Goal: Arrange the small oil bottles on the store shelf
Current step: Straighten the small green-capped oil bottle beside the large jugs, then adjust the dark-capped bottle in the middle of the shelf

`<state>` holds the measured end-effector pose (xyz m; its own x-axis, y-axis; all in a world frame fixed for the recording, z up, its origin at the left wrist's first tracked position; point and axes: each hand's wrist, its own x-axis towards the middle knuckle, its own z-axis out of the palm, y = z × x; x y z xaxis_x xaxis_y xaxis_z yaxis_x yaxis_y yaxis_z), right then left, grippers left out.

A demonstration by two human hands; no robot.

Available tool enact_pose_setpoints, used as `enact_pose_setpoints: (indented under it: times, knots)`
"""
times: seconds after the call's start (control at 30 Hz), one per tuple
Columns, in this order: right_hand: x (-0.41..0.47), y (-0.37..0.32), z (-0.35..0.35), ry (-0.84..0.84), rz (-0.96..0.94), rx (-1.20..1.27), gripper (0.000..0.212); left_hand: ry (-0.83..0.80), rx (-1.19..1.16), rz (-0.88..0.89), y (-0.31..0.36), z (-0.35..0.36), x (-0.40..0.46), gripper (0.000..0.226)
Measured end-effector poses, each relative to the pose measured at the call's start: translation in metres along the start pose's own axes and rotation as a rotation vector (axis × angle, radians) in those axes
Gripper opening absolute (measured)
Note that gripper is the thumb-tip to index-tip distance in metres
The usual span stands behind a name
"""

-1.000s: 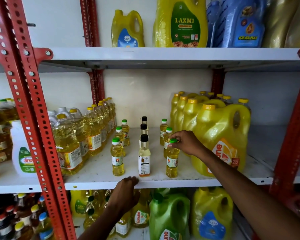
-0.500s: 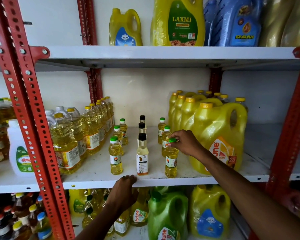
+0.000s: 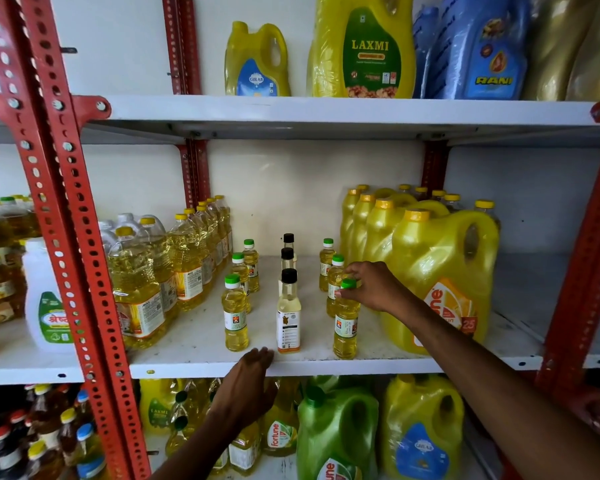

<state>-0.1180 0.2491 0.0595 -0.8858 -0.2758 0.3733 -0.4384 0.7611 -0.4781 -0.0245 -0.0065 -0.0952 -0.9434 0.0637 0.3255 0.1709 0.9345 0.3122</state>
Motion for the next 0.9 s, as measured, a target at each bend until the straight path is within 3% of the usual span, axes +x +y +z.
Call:
enact_pose_setpoints:
  times: [0.17,0.3,0.4,0.63,0.8,0.9]
  knots:
    - [0.005,-0.036,0.014,0.152,-0.178,-0.083,0.053,-0.017,0.065,0.013,-0.017,-0.003,-0.004,0.067]
    - [0.021,-0.068,0.035,-0.075,-0.293,-0.044,0.049,-0.033,0.038,0.026,-0.028,-0.003,-0.009,0.066]
    - [0.035,-0.078,0.04,-0.19,-0.281,-0.032,0.04,-0.023,0.009,0.031,-0.03,-0.002,-0.01,0.069]
    - [0.05,-0.081,0.045,-0.1,-0.227,0.025,0.025,-0.028,-0.011,0.048,-0.029,0.0,-0.011,0.071]
    - [0.051,-0.085,0.056,0.04,-0.164,-0.003,0.037,-0.021,-0.026,0.047,-0.029,0.0,-0.012,0.072]
    - [0.05,-0.089,0.058,0.022,-0.148,0.008,0.047,-0.027,-0.018,0.052,-0.028,-0.001,-0.012,0.074]
